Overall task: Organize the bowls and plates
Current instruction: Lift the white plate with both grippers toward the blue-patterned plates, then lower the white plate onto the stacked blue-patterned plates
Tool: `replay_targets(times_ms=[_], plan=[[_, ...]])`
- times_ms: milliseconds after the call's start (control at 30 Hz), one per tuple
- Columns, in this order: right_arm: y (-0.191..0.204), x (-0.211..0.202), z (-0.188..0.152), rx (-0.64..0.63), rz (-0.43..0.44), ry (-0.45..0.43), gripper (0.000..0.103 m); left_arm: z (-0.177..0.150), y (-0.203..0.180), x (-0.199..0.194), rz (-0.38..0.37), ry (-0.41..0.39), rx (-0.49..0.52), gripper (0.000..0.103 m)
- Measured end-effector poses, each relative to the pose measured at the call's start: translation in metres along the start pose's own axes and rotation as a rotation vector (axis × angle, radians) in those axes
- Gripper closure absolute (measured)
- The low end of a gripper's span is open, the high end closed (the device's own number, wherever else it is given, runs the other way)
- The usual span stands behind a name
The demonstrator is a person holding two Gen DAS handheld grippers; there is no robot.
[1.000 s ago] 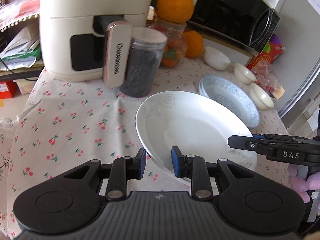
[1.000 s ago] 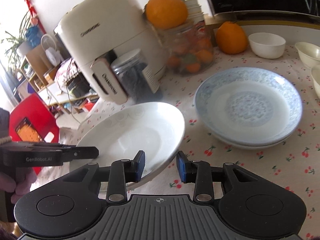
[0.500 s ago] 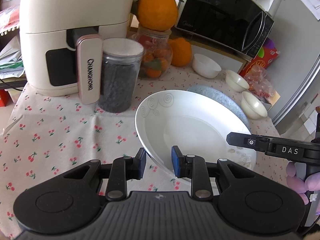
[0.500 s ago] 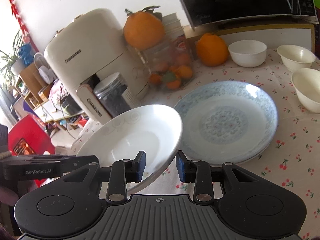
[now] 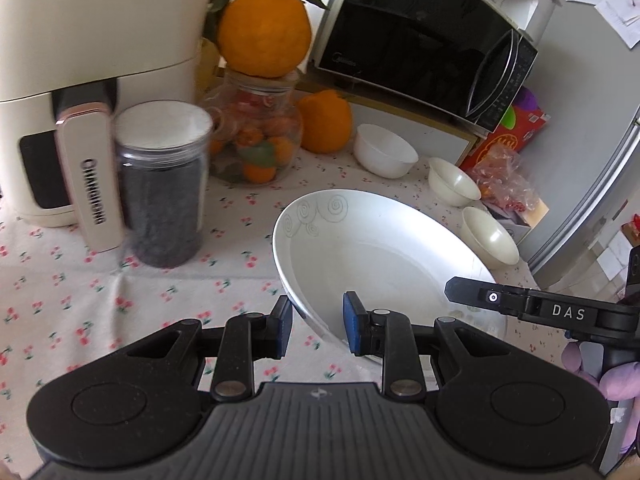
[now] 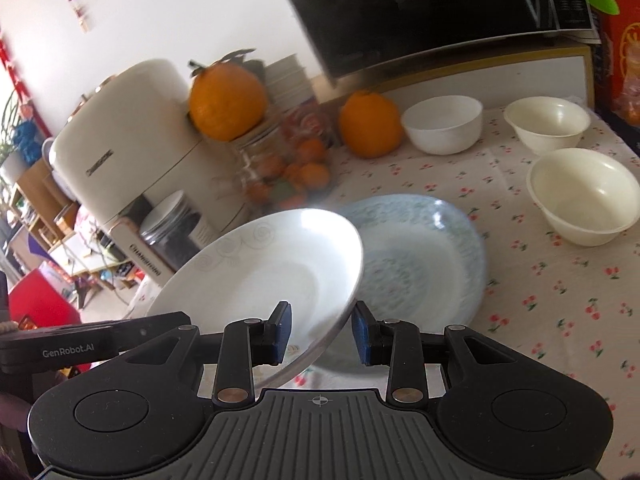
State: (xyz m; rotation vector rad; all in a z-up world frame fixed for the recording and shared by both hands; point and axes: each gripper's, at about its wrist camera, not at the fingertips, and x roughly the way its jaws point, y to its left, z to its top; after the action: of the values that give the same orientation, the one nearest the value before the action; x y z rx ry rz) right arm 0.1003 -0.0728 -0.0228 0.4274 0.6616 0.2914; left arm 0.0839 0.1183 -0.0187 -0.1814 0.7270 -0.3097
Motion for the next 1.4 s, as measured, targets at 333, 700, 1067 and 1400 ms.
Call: replay_targets(times_ms=[333,700,1067,1400], plan=[[-0.027,-0.001,0.013,0.029,-0.039,-0.017,0.071,0.003,-0.016,0.024,-0.005,0.023,0.024,0.079],[-0.037,0.007,0.014,0.046,-0.086,0.015,0.071,0.006,-0.028,0.038,0.037,0.038,0.046,0.079],[-0.038,0.011,0.013,0.034,-0.14,0.035,0.071,0.007,-0.036,0.048,0.084,0.053,0.034,0.079],[-0.023,0.012,0.012,-0.053,-0.2,0.05,0.071,0.009,-0.042,0.053,0.146,0.044,0.015,0.078]])
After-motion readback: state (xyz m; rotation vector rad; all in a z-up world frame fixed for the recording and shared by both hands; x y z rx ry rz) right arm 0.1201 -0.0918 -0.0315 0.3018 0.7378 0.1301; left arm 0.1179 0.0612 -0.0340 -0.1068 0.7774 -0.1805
